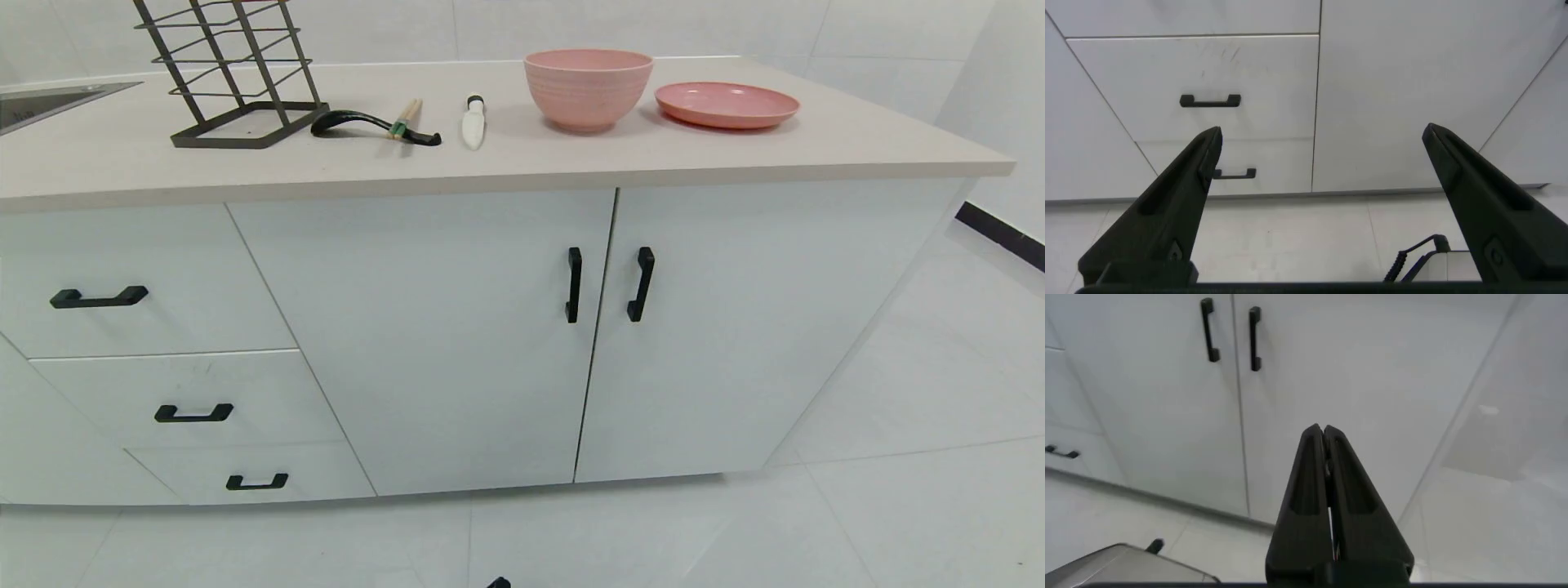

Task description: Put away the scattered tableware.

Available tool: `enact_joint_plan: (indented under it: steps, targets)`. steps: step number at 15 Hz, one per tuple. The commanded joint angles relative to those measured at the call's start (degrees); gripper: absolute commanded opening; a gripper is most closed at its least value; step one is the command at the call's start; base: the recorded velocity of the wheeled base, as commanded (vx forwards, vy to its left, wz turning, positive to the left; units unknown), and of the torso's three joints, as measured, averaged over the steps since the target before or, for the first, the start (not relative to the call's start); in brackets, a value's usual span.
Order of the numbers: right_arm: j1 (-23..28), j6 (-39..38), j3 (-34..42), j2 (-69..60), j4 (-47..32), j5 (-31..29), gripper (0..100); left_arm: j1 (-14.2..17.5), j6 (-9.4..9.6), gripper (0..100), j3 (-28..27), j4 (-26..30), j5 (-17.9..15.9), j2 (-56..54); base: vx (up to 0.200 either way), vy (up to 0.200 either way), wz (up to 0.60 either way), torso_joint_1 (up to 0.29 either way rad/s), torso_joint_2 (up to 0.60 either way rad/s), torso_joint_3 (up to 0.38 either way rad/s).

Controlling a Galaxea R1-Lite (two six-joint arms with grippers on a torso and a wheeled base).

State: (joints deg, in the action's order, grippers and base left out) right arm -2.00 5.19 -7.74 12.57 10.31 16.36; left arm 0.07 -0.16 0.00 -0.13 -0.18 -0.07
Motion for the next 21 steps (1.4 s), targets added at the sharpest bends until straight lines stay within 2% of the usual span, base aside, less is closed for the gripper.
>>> enact_joint_plan:
  steps: [1,3,6,8,11,16,17,21]
  targets:
    - [-7.49,-0.01,-7.11,17.49,1.20,1.48,0,0.01,-0.02,100,0.00,-0.04,0.01,0.07,0.000,0.000,0.00,0.000,0.00,0.000]
    - [-10.48,0.08,-7.20,28.92,8.67,1.75,0,0.01,-0.02,100,0.00,0.05,0.01,0.07,0.000,0.000,0.00,0.000,0.00,0.000]
    - [-9.69,2.19,-6.15,41.75,22.03,5.17,0,0.01,-0.02,100,0.00,0.05,0.01,0.07,0.000,0.000,0.00,0.000,0.00,0.000]
    - [-9.69,2.28,-6.15,48.16,28.97,5.44,0,0.01,-0.11,100,0.00,-0.04,0.01,0.07,0.000,0.000,0.00,0.000,0.00,0.000]
    - [-9.60,4.47,-6.06,56.25,35.74,8.16,0,0.01,-0.02,100,0.00,-0.04,-0.08,0.07,0.000,0.000,0.00,0.000,0.00,0.000]
    - [-9.51,7.20,-6.41,76.73,53.23,14.23,0,0.01,0.25,100,0.00,-0.13,-0.26,0.07,0.000,0.000,0.00,0.000,0.00,0.000]
    - [-9.51,7.20,-6.94,79.63,55.08,14.58,100,0.01,0.25,100,0.00,-0.13,-0.26,0.07,0.000,0.000,0.00,0.000,0.00,0.000]
    - [-8.99,8.52,-10.72,85.34,59.21,18.01,100,0.01,0.16,100,0.00,-0.13,-0.34,0.07,0.000,0.000,0.00,0.000,0.00,0.000]
